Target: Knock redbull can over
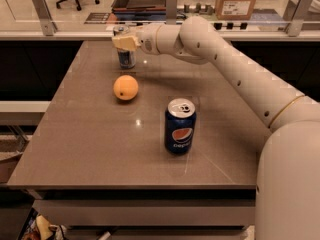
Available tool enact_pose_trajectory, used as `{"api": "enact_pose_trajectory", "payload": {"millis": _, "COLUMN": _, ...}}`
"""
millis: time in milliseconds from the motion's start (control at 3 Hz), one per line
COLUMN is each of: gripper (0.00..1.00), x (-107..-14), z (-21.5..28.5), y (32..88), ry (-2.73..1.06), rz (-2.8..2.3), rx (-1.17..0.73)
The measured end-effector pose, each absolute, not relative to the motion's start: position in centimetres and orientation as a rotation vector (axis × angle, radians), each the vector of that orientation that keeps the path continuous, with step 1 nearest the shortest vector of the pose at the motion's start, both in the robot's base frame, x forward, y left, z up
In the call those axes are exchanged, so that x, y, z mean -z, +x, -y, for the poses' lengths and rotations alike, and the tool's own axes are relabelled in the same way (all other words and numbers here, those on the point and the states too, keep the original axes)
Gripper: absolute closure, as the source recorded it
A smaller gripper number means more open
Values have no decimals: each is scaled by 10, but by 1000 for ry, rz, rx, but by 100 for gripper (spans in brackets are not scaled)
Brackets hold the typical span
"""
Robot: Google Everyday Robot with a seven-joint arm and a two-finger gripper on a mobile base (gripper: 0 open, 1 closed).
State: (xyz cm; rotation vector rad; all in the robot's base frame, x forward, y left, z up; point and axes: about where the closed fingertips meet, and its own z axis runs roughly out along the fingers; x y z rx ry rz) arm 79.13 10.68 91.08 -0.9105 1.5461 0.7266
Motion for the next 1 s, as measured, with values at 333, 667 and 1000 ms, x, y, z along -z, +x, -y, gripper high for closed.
{"api": "enact_pose_trajectory", "payload": {"millis": 333, "gripper": 100, "x": -914, "z": -105, "y": 791, "ry": -928, "rz": -1569, "rx": -700}}
{"api": "enact_pose_trajectory", "payload": {"millis": 667, "gripper": 100, "x": -923, "z": -95, "y": 792, "ry": -951, "rz": -1629, "rx": -628}}
{"api": "enact_pose_trajectory", "payload": {"millis": 1000, "gripper": 100, "x": -930, "z": -79, "y": 793, "ry": -969, "rz": -1698, "rx": -541}}
